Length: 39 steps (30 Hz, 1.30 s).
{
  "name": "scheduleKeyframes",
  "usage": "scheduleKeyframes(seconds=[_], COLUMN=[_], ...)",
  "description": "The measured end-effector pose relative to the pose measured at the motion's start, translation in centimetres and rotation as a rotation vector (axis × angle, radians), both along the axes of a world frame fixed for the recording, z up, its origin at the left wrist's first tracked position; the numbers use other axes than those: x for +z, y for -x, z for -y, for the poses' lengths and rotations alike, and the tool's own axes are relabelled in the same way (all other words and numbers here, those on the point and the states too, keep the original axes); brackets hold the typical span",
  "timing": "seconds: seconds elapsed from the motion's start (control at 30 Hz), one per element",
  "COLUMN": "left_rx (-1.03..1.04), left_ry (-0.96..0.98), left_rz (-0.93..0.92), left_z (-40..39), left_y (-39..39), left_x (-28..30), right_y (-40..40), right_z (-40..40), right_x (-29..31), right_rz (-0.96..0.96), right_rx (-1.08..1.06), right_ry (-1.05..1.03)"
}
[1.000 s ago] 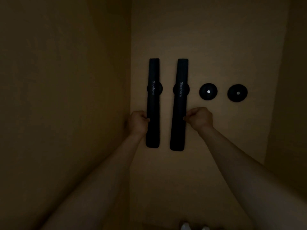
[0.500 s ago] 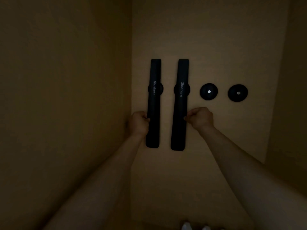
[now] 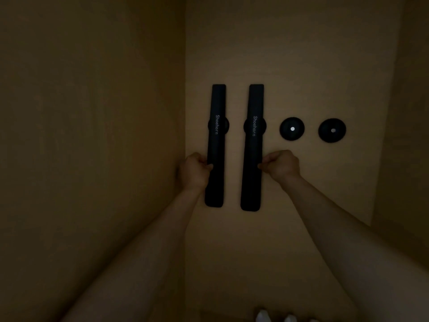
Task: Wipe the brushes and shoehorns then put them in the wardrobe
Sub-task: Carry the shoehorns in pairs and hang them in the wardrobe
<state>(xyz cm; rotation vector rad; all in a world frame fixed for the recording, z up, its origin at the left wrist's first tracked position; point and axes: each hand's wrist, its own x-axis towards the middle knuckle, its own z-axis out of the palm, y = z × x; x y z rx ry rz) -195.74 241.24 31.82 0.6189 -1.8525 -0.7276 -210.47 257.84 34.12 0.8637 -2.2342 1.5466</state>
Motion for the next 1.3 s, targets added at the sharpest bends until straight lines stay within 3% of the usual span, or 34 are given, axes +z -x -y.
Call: scheduleKeyframes(seconds=[0.23,0.47,0.67,0.97,1.3], left_rx=[0.136,0.076,-0.011,-0.144,-0.106], left_ry=[0.346,0.497,0.486,0.437,0.315], left_rz=[0.032,0.120,0.243,0.496,0.638], left_z=[-2.1,-5.6,-8.8,-14.0,-18.3], left_y=[-0.8,-1.1,-1.0,-1.8,-10.2], left_x=[1.8,2.7,1.0,-3.7,-6.9], right_y=[-0.6,-1.9,-5.2,-8.5,-14.3], right_z=[-1.1,-4.7,-8.6,-14.7,-18.4], right_x=[-0.3,-0.4,-1.6,-6.7,-10.4], right_rz=[0.026,0.004,-0.079,0.002,0.058], right_rx=[0.035,-0.071,-0.183,-0.195,-0.018], right_ry=[0.024,-0.027,-0.179,-0.455,-0.515])
